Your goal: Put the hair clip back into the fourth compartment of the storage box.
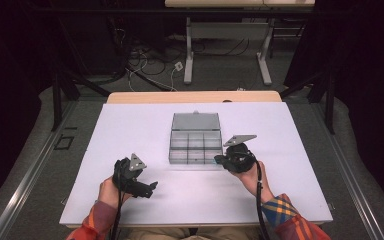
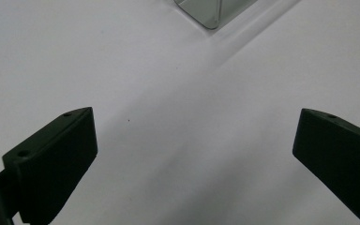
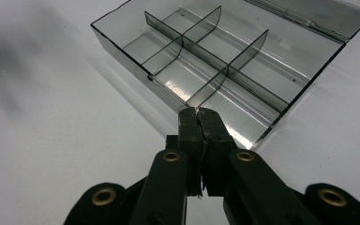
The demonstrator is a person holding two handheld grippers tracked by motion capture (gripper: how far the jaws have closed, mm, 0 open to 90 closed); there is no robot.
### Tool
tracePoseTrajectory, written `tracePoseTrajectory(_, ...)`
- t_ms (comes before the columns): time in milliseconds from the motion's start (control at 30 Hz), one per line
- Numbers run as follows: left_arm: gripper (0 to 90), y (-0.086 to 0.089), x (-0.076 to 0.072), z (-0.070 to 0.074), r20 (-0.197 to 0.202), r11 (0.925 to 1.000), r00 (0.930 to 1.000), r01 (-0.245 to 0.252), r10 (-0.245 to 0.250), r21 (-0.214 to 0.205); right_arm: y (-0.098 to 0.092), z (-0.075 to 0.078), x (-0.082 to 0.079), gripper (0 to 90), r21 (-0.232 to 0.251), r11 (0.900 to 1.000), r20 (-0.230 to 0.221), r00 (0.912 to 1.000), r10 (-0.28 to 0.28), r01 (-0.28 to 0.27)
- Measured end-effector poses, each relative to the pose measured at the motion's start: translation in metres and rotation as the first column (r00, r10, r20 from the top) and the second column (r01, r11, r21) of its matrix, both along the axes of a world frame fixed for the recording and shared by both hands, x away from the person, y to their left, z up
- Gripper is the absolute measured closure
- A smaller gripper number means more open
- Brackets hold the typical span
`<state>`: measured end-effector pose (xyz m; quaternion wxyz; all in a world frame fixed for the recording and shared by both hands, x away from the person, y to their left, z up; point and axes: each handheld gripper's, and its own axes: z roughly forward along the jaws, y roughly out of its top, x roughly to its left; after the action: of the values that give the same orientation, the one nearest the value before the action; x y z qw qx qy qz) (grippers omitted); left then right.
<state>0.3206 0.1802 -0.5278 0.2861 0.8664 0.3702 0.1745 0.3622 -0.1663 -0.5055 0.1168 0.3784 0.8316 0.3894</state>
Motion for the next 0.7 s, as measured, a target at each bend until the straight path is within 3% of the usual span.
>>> tracePoseTrajectory(567, 0.3, 0.000, 0.001, -0.001, 0.000, 1.0000, 1.0000, 0.004, -0.004, -0.002, 0.009, -0.001, 0.004, 89.1, 0.007, 0.9998, 0.004, 0.9999, 0.016, -0.016)
tracePoseTrajectory(633, 0.3, 0.000, 0.000, -0.001, 0.001, 1.0000, 1.0000, 0.003, -0.003, -0.003, 0.010, -0.001, 0.004, 89.1, 0.001, 0.9998, -0.016, 0.9997, 0.019, -0.019)
tracePoseTrajectory(700, 0.3, 0.000, 0.001, -0.001, -0.001, 1.0000, 1.0000, 0.005, -0.005, 0.001, 0.011, -0.002, 0.005, 89.1, 0.011, 0.9997, 0.005, 0.9997, 0.023, -0.023)
